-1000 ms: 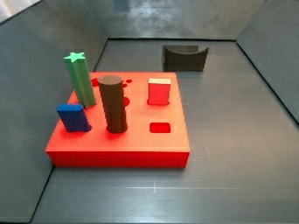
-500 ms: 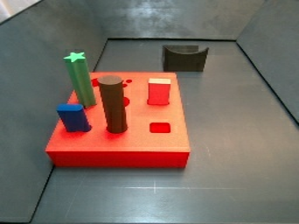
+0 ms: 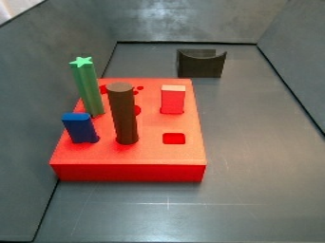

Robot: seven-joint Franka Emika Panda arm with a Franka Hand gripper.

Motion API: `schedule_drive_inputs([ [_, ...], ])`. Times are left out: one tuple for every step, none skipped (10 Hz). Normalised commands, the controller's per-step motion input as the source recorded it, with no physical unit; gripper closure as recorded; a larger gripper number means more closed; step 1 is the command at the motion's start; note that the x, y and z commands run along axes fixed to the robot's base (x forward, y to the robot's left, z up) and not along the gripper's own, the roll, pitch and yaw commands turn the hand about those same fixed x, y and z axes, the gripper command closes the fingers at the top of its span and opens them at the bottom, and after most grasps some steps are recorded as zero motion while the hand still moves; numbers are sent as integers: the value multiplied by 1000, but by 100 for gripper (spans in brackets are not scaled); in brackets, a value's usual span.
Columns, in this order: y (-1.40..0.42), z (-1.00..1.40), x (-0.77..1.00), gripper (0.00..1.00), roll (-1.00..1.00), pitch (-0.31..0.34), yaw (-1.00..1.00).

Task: Pick up the arch object. Move up. Place the arch object on the fixture. Regrasp the arch object. Rotate the arch object. Move to above the board. Insert the arch object.
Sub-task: Move to above the board.

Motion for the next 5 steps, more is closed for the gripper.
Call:
schedule_drive_inputs([
  [-1000,102,329,100,-31,206,-18],
  [-1000,105,326,100,-4,151,-1],
  [-1000,109,340,100,-9,123,0],
  [-1000,110,348,100,-12,123,4],
  [-1000,117,373,100,3,139,5],
])
